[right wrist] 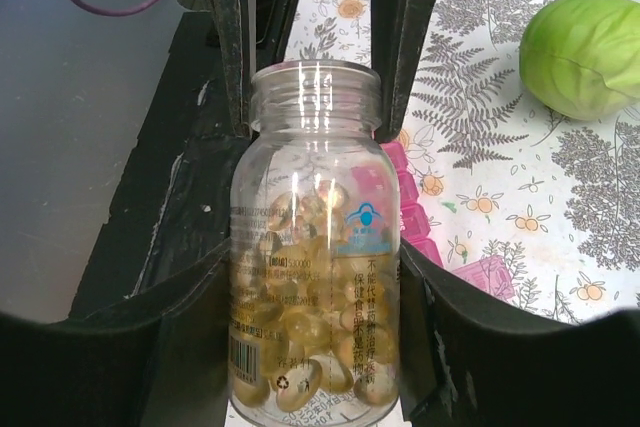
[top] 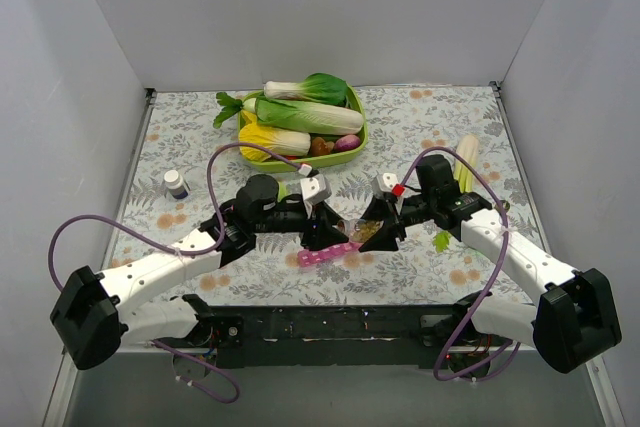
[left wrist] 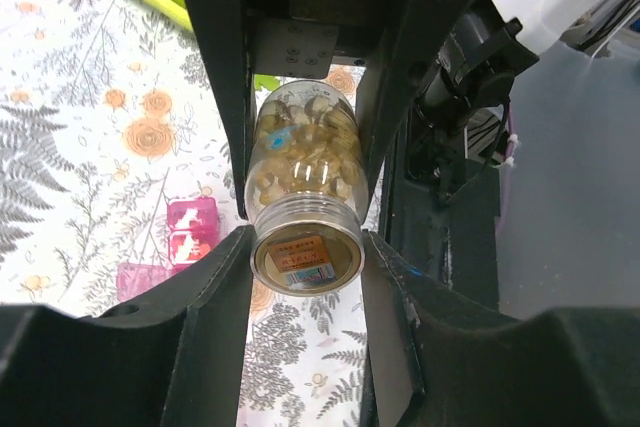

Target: Sort the pills into containers

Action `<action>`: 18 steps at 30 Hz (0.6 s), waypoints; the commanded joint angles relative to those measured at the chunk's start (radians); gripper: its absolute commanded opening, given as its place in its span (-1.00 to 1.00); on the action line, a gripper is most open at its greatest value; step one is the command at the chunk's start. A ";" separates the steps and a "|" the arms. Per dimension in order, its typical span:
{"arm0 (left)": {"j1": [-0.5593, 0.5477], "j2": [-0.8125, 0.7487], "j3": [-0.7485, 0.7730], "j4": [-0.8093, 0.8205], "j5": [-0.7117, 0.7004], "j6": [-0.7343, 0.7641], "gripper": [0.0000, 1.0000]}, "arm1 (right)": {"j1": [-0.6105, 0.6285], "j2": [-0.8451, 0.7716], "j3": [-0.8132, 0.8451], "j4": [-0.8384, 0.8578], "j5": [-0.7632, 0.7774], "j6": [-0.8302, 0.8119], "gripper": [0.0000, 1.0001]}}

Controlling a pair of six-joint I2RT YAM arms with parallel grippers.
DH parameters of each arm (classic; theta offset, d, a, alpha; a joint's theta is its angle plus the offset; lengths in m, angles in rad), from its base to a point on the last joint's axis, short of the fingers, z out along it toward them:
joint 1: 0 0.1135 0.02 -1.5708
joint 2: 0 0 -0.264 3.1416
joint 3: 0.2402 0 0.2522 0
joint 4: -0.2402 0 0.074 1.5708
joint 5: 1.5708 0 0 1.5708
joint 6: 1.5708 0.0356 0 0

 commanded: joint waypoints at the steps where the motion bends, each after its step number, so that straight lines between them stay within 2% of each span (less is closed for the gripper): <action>1: -0.007 0.025 0.088 -0.080 -0.069 -0.124 -1.00 | 0.003 -0.017 0.017 -0.041 0.045 -0.072 0.27; 4: -0.007 0.029 0.096 -0.126 -0.083 -0.184 -1.00 | 0.001 -0.024 0.031 -0.063 0.062 -0.083 0.54; 7: -0.007 0.016 0.083 -0.117 -0.087 -0.208 -1.00 | 0.003 -0.024 0.034 -0.061 0.050 -0.075 0.63; 14: -0.007 -0.006 0.072 -0.091 -0.097 -0.225 -1.00 | 0.015 -0.010 0.031 -0.027 0.034 -0.031 0.68; 18: -0.005 0.000 0.072 -0.069 -0.101 -0.236 -1.00 | 0.027 0.001 0.032 -0.020 0.042 -0.019 0.60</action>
